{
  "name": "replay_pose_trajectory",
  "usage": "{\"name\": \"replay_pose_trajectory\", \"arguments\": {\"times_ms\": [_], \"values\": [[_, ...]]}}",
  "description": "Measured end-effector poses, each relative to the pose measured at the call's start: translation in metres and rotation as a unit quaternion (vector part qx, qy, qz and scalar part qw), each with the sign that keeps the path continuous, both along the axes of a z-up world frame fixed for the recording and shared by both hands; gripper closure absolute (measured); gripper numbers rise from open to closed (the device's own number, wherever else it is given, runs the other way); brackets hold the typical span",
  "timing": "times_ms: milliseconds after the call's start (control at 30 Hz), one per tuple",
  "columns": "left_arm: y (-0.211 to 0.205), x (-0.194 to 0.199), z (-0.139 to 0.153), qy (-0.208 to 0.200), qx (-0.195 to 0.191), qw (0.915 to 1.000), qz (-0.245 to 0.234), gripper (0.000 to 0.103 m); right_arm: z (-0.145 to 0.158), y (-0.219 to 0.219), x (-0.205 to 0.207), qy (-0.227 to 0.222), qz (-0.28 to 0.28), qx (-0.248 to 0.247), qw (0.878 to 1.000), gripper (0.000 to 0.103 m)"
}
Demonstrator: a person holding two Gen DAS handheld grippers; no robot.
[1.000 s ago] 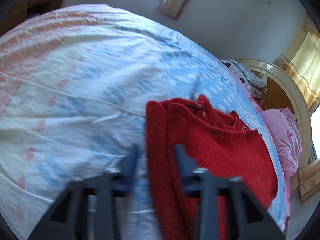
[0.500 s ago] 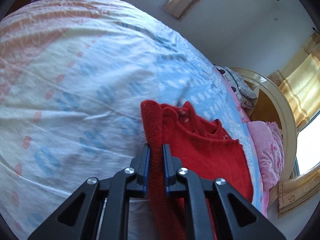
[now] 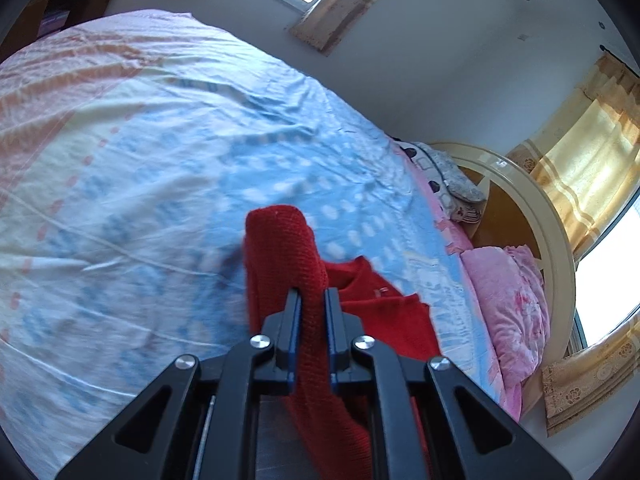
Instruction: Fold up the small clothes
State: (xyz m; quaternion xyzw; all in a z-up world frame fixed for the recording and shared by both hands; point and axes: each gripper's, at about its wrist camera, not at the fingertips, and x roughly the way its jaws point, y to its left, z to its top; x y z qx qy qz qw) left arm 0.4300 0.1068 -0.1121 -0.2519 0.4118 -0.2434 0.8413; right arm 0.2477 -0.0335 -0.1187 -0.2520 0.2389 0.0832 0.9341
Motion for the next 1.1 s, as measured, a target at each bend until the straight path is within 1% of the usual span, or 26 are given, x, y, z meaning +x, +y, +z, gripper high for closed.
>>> {"name": "replay_pose_trajectory", "arguments": {"times_ms": [167,367,500,667,767,900,1067,1100], "values": [[-0.031,0.002,0.012,-0.009,0.0,0.9999,-0.009,0.092,0.003,-0.025,0.003,0.005,-0.02,0.045,0.999,0.098],[-0.069,0.001,0.025,-0.023,0.009,0.9992,-0.031,0.092,0.008,-0.067,0.001,0.005,-0.043,0.079,0.996,0.098],[-0.096,0.004,0.026,-0.024,0.016,0.9985,-0.046,0.092,0.009,-0.093,-0.001,0.011,-0.057,0.103,0.993,0.098],[-0.136,0.007,0.02,-0.02,0.03,0.9969,-0.07,0.092,0.002,-0.125,-0.002,0.021,-0.075,0.119,0.99,0.098],[-0.164,0.008,0.011,-0.013,0.038,0.9955,-0.086,0.092,-0.003,-0.143,-0.005,0.028,-0.09,0.125,0.988,0.098],[-0.197,0.006,0.0,-0.005,0.054,0.9927,-0.108,0.092,-0.015,-0.167,-0.007,0.049,-0.109,0.139,0.983,0.098],[-0.226,0.0,-0.008,-0.009,0.074,0.9892,-0.126,0.092,-0.036,-0.194,-0.009,0.083,-0.13,0.166,0.974,0.1],[-0.232,-0.001,-0.009,-0.014,0.085,0.9879,-0.13,0.092,-0.039,-0.197,-0.009,0.091,-0.132,0.174,0.972,0.1]]}}
